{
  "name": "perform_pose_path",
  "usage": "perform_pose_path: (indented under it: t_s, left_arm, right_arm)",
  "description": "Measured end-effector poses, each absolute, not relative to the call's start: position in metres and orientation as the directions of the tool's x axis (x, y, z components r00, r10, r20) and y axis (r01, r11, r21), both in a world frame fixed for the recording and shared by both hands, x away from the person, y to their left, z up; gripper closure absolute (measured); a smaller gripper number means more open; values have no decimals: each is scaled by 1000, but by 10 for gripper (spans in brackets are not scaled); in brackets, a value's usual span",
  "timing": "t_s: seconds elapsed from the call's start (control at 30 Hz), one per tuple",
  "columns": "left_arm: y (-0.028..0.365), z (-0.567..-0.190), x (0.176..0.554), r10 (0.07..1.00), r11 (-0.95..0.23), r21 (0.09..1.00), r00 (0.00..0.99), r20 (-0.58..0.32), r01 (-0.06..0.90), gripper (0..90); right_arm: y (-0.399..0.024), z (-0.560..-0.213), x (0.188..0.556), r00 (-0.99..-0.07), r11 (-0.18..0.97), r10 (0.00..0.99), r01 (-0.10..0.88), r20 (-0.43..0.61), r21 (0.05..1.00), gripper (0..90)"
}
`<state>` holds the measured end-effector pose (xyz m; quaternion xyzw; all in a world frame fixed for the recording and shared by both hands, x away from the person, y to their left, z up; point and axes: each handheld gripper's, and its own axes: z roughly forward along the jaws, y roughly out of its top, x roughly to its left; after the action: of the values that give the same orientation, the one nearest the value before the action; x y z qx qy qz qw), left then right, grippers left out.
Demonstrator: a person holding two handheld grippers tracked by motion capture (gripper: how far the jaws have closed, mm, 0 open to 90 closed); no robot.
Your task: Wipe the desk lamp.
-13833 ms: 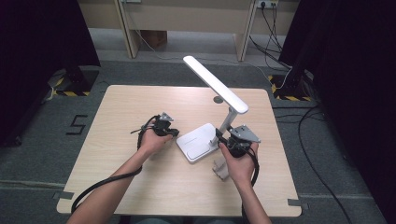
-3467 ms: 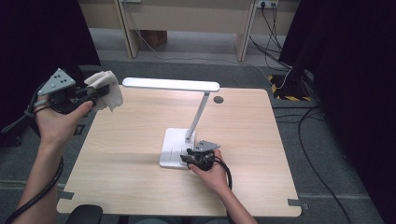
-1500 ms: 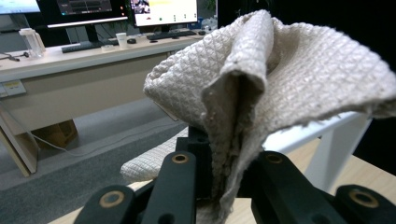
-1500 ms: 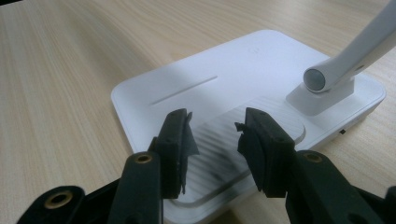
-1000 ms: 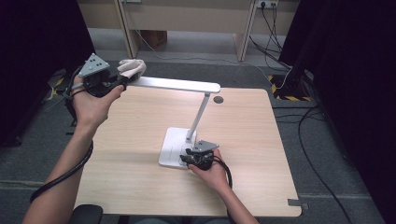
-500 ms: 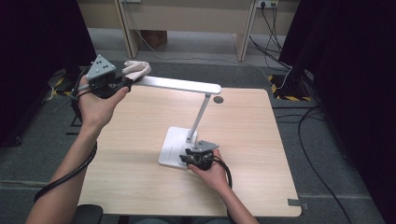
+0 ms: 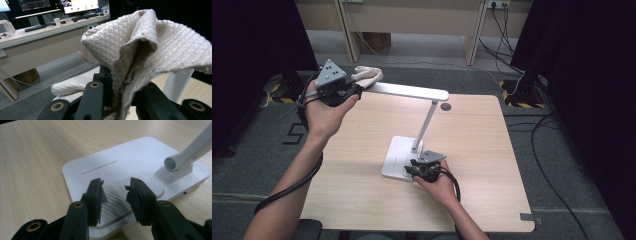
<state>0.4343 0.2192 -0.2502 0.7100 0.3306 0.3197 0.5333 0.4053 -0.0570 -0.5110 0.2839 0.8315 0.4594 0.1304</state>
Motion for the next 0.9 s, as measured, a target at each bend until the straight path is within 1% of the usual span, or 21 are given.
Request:
perform_pose_path:
  t_s: [0.4, 0.47, 0.57, 0.9]
  left_arm:
    - [210, -249, 437, 808, -208, 968, 582, 90, 138, 807]
    - [209, -249, 437, 808, -210, 968, 582, 91, 140, 807]
    - [209, -249, 439, 809, -213, 965, 582, 88, 150, 807]
    - [209, -248, 441, 810, -217, 963, 580, 86, 161, 807]
  right_arm:
    - [-56, -512, 405, -803, 413, 595, 353, 44, 839, 641]
    - [-56, -512, 405, -807, 417, 590, 343, 37, 842, 652]
    - [-56, -512, 404, -798, 411, 602, 357, 45, 839, 670]
    - [-55, -510, 406, -806, 433, 592, 344, 24, 833, 672]
